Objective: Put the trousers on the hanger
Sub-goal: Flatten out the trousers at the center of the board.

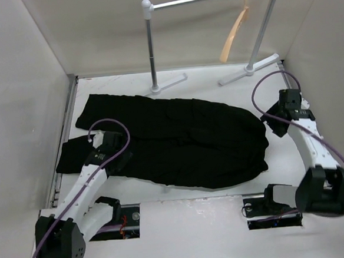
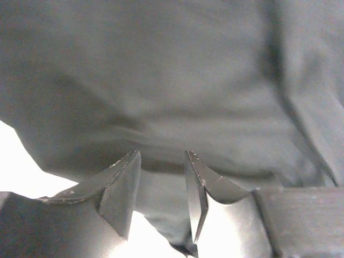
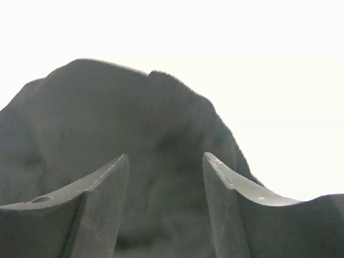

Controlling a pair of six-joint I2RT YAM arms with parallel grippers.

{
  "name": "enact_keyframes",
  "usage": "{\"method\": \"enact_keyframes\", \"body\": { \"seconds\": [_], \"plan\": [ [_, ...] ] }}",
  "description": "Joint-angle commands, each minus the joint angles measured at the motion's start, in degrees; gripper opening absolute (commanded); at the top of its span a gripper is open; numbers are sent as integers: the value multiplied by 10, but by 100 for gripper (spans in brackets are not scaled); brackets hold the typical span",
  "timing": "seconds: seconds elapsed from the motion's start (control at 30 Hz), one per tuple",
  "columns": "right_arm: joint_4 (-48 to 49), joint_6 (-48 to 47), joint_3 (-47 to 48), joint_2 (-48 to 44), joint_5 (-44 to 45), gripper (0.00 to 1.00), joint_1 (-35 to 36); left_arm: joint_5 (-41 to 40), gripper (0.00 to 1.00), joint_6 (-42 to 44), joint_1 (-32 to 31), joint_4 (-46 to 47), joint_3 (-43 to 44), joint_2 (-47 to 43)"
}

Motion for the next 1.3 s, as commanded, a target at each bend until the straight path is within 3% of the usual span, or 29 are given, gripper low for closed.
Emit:
{"method": "enact_keyframes", "body": {
  "seconds": [0.0,0.13,0.23,0.27,0.37,0.47,0.6,0.77,0.83,0.93,1.0,1.1,1.17,1.23,1.27],
  "plan": [
    [84,-39,24,80,-24,66,-36,-1,37,0,-70,4,54,12],
    [128,-36,37,151,-45,70,-42,4,40,-1,-169,23,84,52],
    [147,-16,37,195,-76,63,-38,9,40,-1,-257,31,114,95],
    [155,-8,34,204,-88,58,-38,10,41,-1,-286,36,123,111],
    [188,18,26,213,-103,22,-38,10,42,2,-352,45,135,161],
    [186,13,50,190,-50,11,-35,8,41,-2,-361,53,111,192],
    [132,-26,137,191,65,11,-13,7,39,-11,-339,59,53,208],
    [102,-38,195,262,114,14,-16,6,40,-25,-331,38,29,190],
    [115,-37,197,286,115,25,-30,4,42,-36,-337,27,31,182],
    [136,-31,197,297,106,55,-45,16,47,-45,-348,23,46,175],
    [137,-31,194,280,86,69,-47,28,50,-46,-358,16,66,174],
    [134,-30,146,200,75,81,-42,31,52,-46,-371,13,99,172],
    [132,-18,87,132,69,81,-21,31,52,-46,-375,13,120,172],
    [120,8,3,53,65,63,1,27,52,-44,-375,16,141,174],
    [109,25,-39,17,64,49,15,25,52,-43,-372,20,150,174]
  ]
}}
